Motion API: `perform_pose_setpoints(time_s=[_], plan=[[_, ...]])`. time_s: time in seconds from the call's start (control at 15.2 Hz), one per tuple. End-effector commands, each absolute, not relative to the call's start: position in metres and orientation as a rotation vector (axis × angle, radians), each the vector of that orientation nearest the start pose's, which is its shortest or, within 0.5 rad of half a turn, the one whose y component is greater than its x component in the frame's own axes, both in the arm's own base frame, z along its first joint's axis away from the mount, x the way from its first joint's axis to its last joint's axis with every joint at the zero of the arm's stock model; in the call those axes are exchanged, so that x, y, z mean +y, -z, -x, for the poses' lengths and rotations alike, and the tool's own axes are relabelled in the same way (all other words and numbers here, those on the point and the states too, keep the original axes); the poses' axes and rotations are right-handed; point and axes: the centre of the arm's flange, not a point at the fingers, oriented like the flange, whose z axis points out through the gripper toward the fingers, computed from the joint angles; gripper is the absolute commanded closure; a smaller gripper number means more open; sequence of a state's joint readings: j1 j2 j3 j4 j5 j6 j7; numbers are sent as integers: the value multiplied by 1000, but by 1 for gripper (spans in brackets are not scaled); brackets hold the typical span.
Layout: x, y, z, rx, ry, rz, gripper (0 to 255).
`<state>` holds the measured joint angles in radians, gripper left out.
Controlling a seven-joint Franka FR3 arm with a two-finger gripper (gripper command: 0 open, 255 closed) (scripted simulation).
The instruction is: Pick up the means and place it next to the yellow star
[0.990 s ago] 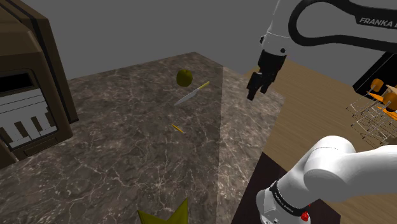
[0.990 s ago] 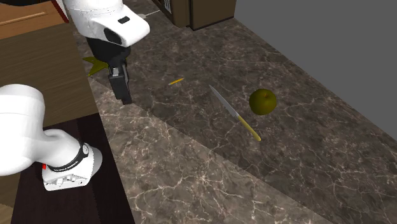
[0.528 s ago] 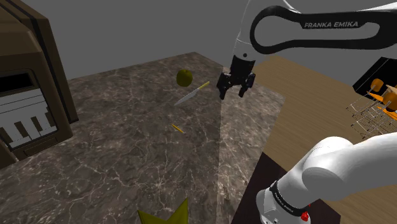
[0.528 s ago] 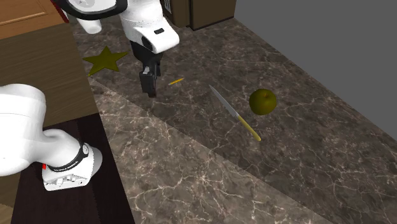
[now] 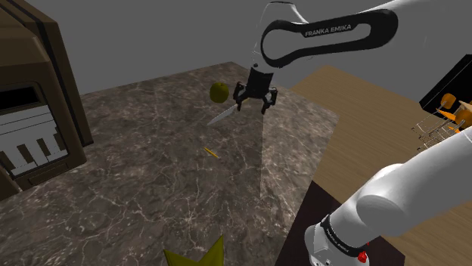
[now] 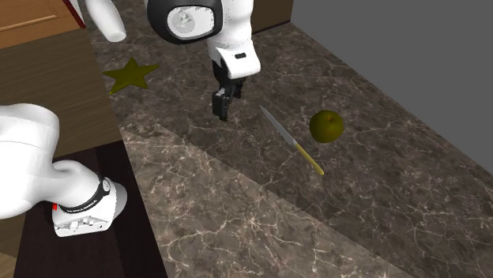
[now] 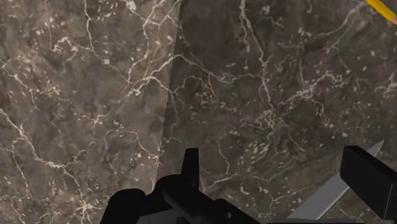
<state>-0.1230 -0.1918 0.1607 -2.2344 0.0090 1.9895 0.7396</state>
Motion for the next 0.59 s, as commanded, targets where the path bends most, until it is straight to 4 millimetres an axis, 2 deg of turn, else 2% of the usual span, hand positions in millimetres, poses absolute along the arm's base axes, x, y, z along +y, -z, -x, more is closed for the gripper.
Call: perform_pose_setpoints(time_s=[0.0,0.53], plan=[[17,-433,-504,1246,-55,2924,0],[-21,-390,-587,1740,-5,2643,0]])
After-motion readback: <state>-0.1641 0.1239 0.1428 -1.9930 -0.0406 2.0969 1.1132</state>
